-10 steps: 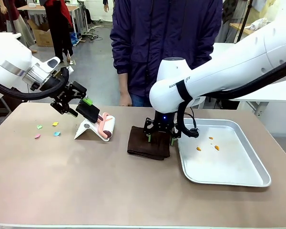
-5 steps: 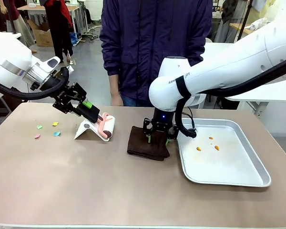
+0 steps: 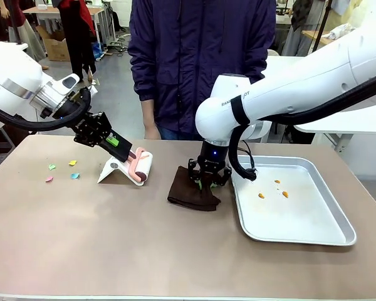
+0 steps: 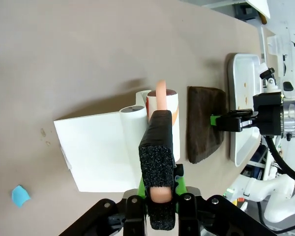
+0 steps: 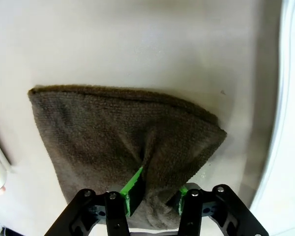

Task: Clean the surface of the table.
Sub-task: Hold the Lint Roller with your left hand and the towel with your right hand, then if a person points to the right, clean the right side of the table with your right hand, and if they point to the left, clean the left side with your left hand.

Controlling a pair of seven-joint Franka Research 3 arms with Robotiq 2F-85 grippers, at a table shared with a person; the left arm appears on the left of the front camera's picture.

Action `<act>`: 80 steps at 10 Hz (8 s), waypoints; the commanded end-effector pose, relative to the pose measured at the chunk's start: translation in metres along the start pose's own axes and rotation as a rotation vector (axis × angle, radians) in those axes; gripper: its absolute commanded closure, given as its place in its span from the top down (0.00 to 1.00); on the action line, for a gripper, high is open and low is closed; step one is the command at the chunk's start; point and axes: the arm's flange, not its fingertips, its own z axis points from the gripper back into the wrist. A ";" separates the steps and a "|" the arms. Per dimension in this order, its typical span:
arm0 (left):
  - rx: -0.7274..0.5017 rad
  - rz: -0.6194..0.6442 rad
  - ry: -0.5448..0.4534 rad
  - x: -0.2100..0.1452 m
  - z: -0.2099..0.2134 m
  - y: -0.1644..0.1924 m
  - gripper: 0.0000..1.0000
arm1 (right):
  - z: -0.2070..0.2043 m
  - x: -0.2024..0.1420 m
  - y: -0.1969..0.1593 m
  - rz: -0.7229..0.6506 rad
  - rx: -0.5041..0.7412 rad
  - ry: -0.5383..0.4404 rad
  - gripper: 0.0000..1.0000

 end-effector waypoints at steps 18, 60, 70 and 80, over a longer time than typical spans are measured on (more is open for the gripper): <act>-0.280 -0.128 -0.179 -0.097 0.141 -0.034 0.00 | 0.137 -0.060 -0.155 0.249 1.079 0.184 0.00; -0.505 0.178 -0.387 -0.299 0.290 0.205 0.00 | 0.139 -0.098 -0.456 0.131 1.258 -0.101 0.00; -0.505 0.178 -0.387 -0.299 0.290 0.205 0.00 | 0.147 0.047 -0.343 -0.019 0.487 -0.088 0.00; -0.505 0.178 -0.387 -0.299 0.290 0.205 0.00 | 0.060 0.090 -0.303 0.103 0.262 -0.053 0.00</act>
